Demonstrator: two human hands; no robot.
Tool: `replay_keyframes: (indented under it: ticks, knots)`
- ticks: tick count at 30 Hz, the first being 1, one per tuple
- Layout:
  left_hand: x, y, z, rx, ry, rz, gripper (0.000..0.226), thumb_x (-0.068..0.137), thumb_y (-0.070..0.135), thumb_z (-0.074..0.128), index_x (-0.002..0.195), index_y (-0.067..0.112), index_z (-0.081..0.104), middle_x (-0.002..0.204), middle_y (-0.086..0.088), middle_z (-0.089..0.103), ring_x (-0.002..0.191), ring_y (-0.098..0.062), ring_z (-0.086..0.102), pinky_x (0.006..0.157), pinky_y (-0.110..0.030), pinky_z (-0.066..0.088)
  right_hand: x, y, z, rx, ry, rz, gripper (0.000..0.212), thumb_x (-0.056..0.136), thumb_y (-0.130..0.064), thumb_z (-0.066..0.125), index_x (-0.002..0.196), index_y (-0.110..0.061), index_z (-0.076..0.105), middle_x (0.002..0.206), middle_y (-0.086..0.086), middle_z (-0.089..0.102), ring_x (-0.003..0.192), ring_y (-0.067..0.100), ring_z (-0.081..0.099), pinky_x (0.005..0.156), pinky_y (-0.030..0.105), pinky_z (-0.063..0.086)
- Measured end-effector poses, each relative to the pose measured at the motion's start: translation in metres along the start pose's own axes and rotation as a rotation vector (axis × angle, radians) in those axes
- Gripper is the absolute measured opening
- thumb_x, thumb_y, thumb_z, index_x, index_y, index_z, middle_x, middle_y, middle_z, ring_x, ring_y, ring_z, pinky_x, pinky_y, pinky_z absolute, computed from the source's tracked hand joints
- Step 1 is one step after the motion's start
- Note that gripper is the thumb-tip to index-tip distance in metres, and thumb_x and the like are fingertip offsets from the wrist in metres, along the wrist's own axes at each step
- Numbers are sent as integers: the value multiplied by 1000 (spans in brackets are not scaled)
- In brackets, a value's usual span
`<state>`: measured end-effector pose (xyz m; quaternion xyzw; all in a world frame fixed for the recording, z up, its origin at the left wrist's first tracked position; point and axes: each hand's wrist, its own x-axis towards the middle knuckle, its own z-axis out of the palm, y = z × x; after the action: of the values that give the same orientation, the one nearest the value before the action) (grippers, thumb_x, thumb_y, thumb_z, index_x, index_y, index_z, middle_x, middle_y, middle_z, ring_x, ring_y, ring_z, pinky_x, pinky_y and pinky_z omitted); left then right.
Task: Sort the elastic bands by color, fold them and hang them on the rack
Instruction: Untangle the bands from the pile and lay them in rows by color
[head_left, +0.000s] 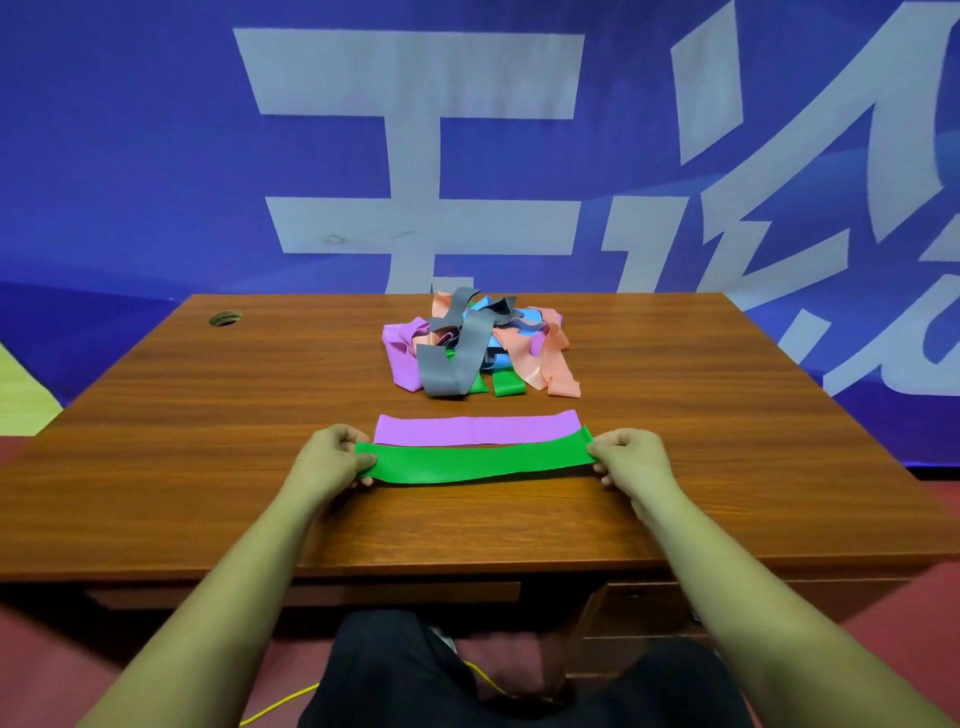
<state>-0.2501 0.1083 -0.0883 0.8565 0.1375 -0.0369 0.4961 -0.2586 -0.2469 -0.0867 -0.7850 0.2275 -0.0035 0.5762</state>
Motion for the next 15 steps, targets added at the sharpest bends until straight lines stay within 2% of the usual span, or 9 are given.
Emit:
replay_keyframes:
  ticks: [3,6,9,11,15]
  knots:
    - [-1,-5,4,138,62,34,16,82,5,70,95,10,64,64,-6,71,56,-15,67,57,-24,47,-2,0,4,-233,27,-88,15,90,-9,62,79,-13,71,86,-1,68,87,13,60,54,18,41]
    - [-2,-7,10,188,134,96,20,81,8,72,100,12,67,69,-3,67,68,-16,64,61,-24,43,-1,3,7,-366,85,-135,12,88,-9,62,80,-14,71,89,0,68,91,15,61,52,15,37]
    - [-4,-7,16,208,183,152,25,84,9,67,108,16,67,78,0,63,82,-19,59,72,-25,39,0,13,9,-368,159,-218,8,89,-12,65,95,-15,67,99,2,70,98,19,63,66,23,45]
    - [-4,-8,20,216,202,168,25,86,10,65,109,18,66,79,1,63,83,-19,59,72,-26,38,-3,24,13,-381,185,-310,11,91,-11,61,100,-17,63,97,2,70,97,19,64,67,28,51]
    - [-2,-9,24,285,220,176,21,81,11,68,100,18,63,85,-1,62,88,-24,59,75,-32,45,-6,35,20,-503,219,-429,12,94,-12,56,102,-20,60,100,1,66,99,18,60,74,35,56]
